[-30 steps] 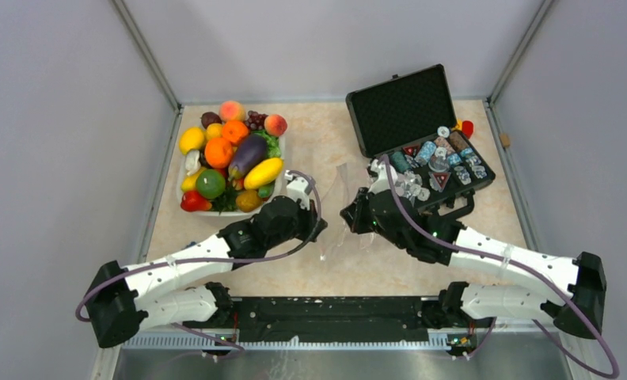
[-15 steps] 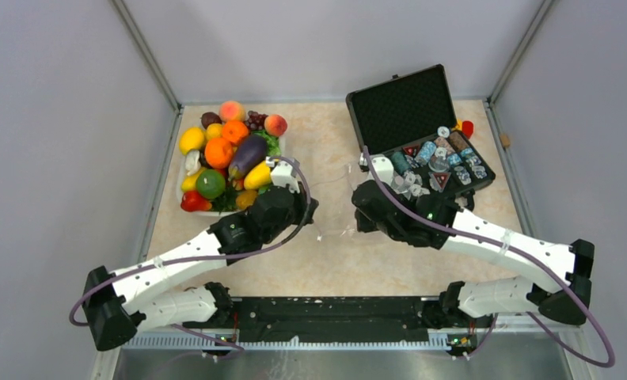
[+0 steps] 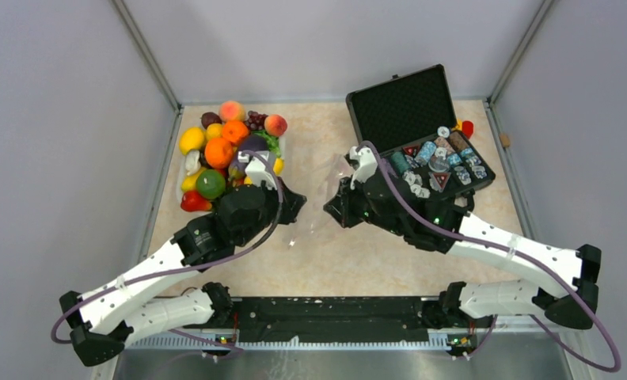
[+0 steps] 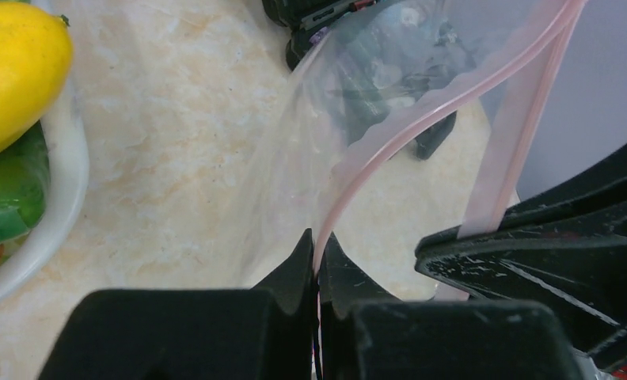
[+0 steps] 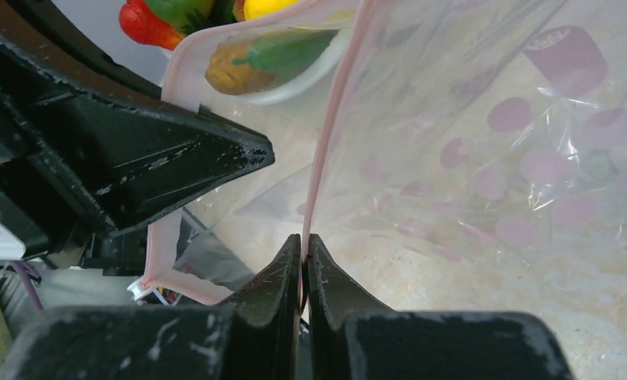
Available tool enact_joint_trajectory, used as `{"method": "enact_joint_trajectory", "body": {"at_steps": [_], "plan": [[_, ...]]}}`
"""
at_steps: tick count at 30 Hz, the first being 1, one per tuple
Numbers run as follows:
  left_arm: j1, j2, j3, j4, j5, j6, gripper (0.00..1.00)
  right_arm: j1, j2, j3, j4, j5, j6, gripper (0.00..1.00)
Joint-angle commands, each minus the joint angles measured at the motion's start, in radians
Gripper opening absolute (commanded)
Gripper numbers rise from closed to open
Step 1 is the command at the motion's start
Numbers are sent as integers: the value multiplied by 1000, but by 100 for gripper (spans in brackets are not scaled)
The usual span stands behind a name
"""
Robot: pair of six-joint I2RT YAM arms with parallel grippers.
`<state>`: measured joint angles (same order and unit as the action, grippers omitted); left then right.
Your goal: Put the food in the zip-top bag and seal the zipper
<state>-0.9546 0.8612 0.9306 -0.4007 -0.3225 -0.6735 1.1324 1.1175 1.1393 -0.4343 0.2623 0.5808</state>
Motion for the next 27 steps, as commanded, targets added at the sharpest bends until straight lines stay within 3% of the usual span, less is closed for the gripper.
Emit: {"method": "enact_joint_trajectory", "body": {"at_steps": [1, 3, 6, 15, 24, 27], "plan": [[-4, -14, -3, -35, 25, -47, 0, -78, 36, 30, 44, -86, -57, 4], [-3, -18, -21, 1, 18, -47, 0, -139, 38, 20, 33, -111, -57, 4], [-3, 12, -37, 85, 59, -48, 0, -186, 43, 37, -41, -19, -74, 3], [-3, 159, -30, 226, 109, -75, 0, -200, 15, 66, -100, -20, -87, 2], [-3, 250, -53, 381, 165, -148, 0, -201, -43, -11, -85, 46, 8, 24], [-3, 260, -69, 393, 158, -182, 0, -200, -46, -71, -6, 37, 84, 26]]}}
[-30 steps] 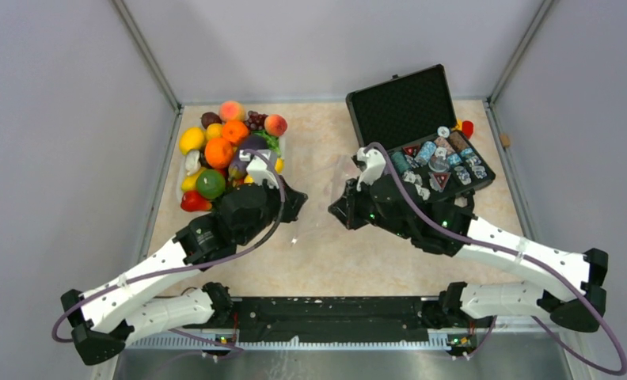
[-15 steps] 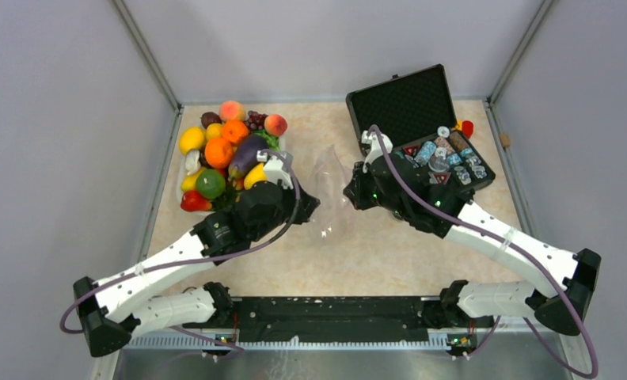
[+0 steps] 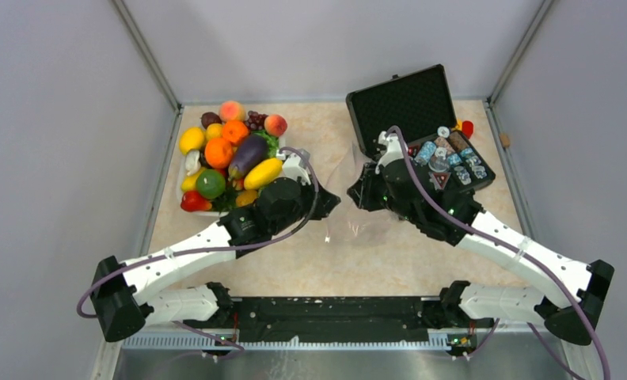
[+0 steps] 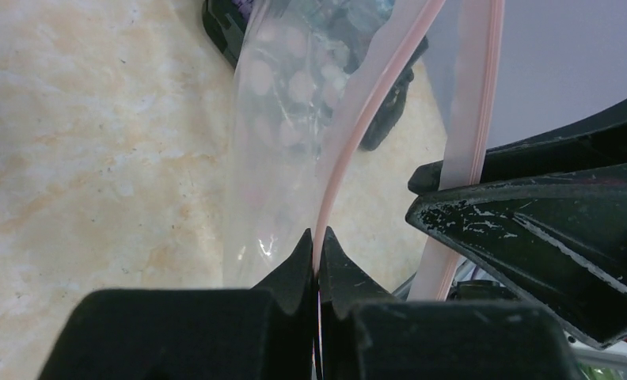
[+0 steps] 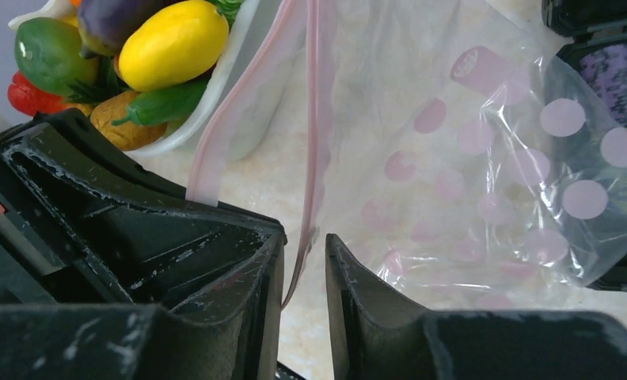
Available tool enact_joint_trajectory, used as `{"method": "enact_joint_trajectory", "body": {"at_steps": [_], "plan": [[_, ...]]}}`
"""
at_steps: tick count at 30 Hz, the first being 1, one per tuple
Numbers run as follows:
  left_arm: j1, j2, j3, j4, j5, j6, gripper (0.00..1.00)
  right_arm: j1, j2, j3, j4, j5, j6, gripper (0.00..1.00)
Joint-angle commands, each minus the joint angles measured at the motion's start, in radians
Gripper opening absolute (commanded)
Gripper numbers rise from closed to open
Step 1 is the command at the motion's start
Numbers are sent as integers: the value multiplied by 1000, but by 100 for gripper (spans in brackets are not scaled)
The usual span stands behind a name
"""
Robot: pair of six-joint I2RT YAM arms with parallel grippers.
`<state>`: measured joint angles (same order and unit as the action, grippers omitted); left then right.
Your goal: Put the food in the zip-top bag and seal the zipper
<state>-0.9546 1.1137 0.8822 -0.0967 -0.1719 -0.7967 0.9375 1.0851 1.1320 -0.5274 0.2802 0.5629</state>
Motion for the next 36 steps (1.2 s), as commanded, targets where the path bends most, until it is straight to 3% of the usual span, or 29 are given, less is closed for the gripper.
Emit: {"method": "enact_joint_trajectory", "body": {"at_steps": [1, 5, 11, 17, 18, 22, 32, 36], "plan": [[-2, 6, -26, 89, -1, -66, 0, -3, -18, -87, 119, 13, 126, 28], [-3, -12, -34, 63, -55, -84, 0, 36, -18, -128, 161, 66, 175, 31], [-3, -41, -49, 52, -94, -91, 0, 97, 29, -81, 92, 140, 172, 32], [-3, -63, -63, 32, -136, -99, 0, 124, -16, -126, 170, 109, 201, 31], [-3, -68, -68, 32, -141, -99, 0, 126, -20, -128, 173, 107, 200, 29], [-3, -88, -77, 28, -148, -101, 0, 126, -17, -127, 179, 108, 189, 0], [-3, -294, -152, -83, -217, -135, 0, 121, -2, -69, 249, -62, 90, 0], [-3, -289, -171, -69, -204, -120, 0, 116, 27, -25, 113, 42, 82, 0]]}}
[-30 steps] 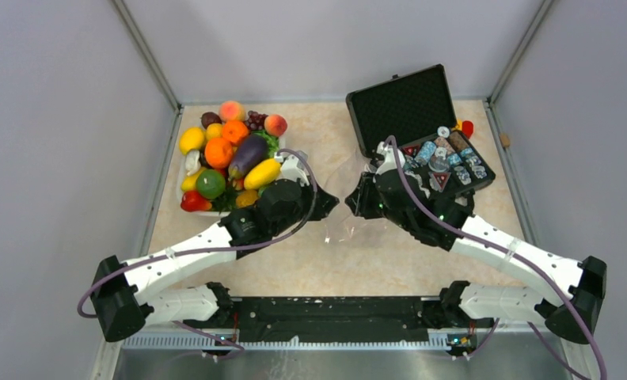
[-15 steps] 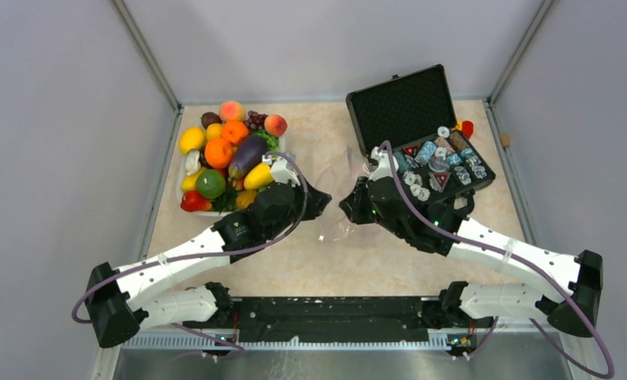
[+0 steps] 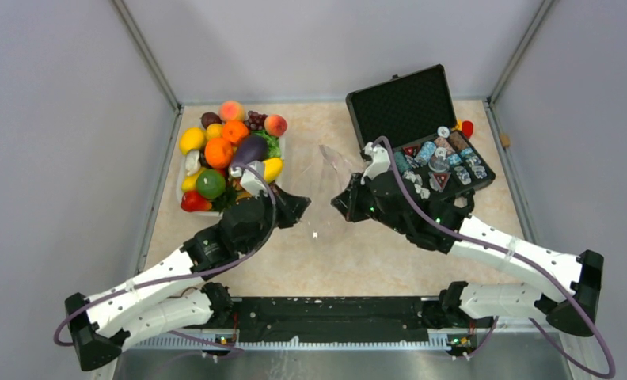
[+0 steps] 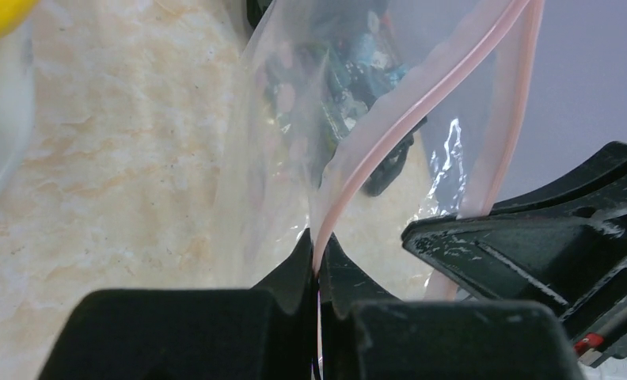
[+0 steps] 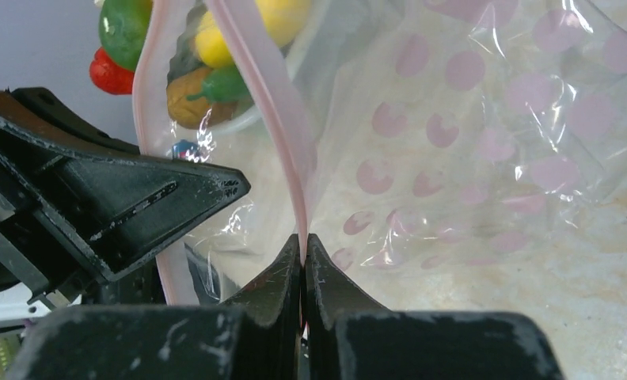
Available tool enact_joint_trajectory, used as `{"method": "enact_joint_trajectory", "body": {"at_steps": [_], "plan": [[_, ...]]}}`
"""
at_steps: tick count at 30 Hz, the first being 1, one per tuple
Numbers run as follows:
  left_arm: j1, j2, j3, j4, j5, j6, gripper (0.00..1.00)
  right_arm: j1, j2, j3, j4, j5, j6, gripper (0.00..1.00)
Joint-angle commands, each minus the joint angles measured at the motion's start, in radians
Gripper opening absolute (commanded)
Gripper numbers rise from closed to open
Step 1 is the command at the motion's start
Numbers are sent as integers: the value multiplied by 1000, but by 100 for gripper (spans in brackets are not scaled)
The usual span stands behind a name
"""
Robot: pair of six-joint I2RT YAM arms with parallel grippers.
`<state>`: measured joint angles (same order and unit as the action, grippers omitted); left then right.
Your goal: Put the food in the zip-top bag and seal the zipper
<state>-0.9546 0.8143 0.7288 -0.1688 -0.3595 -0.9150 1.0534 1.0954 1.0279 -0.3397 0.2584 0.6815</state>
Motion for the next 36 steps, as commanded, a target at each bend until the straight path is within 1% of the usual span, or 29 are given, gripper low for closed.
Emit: {"method": "enact_joint_trajectory", "body": {"at_steps": [1, 4, 5, 7, 9, 12, 14, 17, 18, 20, 24, 26, 30, 33, 36], "plan": [[-3, 28, -7, -4, -11, 3, 0, 0, 18, 83, -112, 104, -24, 0], [-3, 77, 35, -56, -28, 11, 0, -1, 1, 96, -211, 209, 3, 0], [-3, 88, 44, -63, -39, 17, 0, -1, -9, 101, -234, 224, 1, 0], [-3, 105, 52, -36, -47, 45, 0, -1, -22, 119, -248, 208, -37, 0], [-2, 121, 65, -3, -16, 70, 4, -1, 1, 157, -276, 159, -79, 0], [-2, 147, 84, 27, 16, 105, 14, 0, 73, 204, -312, 143, -92, 0], [-1, 173, 98, 18, 18, 127, 28, -1, 116, 198, -293, 136, -89, 0], [2, 202, 127, -27, 17, 160, 36, -3, 170, 182, -238, 108, -80, 0], [4, 205, 132, -45, 9, 165, 37, -5, 188, 179, -220, 102, -79, 0], [5, 198, 135, -78, -17, 161, 42, -10, 220, 184, -206, 94, -78, 0], [5, 139, 108, -89, -53, 181, 47, -44, 268, 193, -172, 57, -84, 0], [6, 121, 100, -88, -63, 199, 46, -66, 269, 179, -133, 19, -86, 0], [7, 127, 122, -162, -105, 223, 44, -93, 264, 149, -79, -31, -86, 0], [7, 133, 142, -171, -65, 260, 49, -108, 270, 129, -53, -65, -86, 0], [7, 111, 148, -131, 7, 309, 56, -124, 276, 101, -21, -79, -76, 0]]}}
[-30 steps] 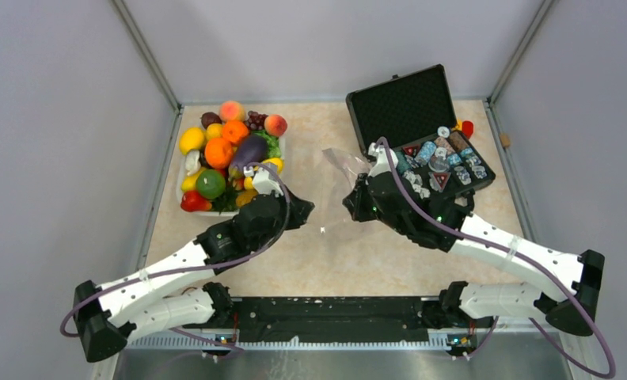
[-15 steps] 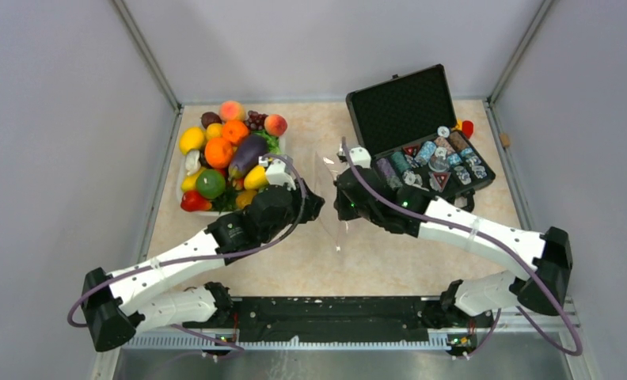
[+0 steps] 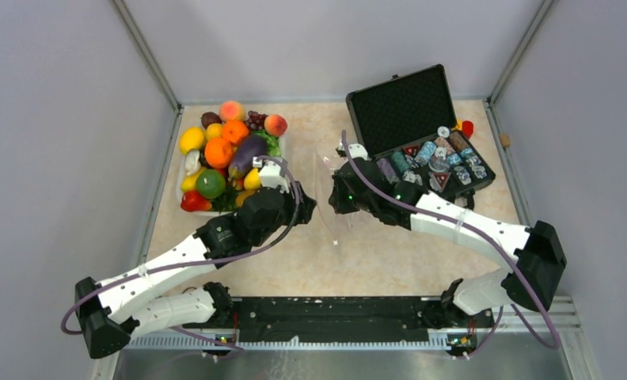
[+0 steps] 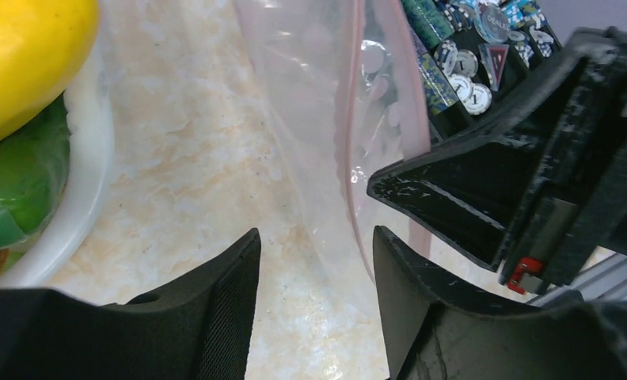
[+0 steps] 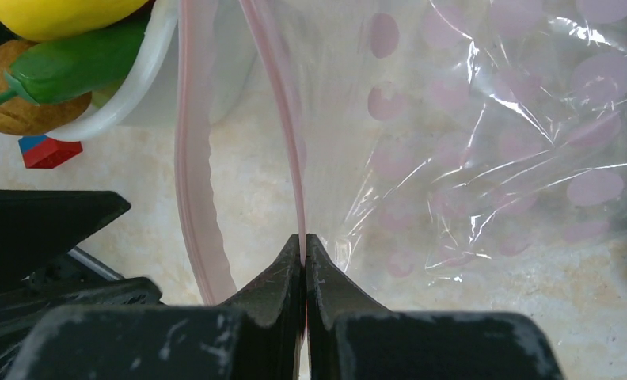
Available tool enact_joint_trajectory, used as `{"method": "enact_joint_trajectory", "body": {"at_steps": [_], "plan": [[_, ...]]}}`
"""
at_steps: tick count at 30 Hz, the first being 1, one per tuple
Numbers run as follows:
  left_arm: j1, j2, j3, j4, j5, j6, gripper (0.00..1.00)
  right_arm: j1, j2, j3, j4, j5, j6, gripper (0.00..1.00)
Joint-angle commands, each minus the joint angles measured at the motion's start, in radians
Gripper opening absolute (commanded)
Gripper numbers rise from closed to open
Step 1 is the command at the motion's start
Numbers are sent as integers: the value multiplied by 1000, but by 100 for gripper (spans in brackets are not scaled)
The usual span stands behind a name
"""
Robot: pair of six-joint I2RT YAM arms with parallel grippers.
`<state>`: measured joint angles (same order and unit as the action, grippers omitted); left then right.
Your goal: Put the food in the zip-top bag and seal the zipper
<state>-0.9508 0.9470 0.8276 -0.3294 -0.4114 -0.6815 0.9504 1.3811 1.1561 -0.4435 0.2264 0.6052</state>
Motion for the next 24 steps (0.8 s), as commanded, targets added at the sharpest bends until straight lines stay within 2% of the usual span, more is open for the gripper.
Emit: {"method": "enact_joint_trajectory", "body": {"at_steps": [1, 5, 11, 15, 19, 22, 24], "plan": [[3, -32, 50, 39, 67, 84, 58, -29, -9, -41, 95, -53, 4, 0], [3, -77, 59, 39, 35, 123, 63, -37, -7, -67, 151, -71, 15, 0], [4, -98, 123, -52, -35, 180, 68, -39, 8, -79, 183, -87, 19, 0], [12, -102, 175, -162, -159, 227, 72, -40, 7, -82, 186, -91, 20, 0], [49, -70, 266, -331, -211, 257, 72, -41, -1, -88, 187, -94, 22, 0], [107, -66, 284, -386, -186, 272, 71, -40, -7, -89, 188, -94, 23, 0], [179, -75, 274, -383, -73, 300, 70, -41, -10, -91, 189, -96, 24, 0]]}}
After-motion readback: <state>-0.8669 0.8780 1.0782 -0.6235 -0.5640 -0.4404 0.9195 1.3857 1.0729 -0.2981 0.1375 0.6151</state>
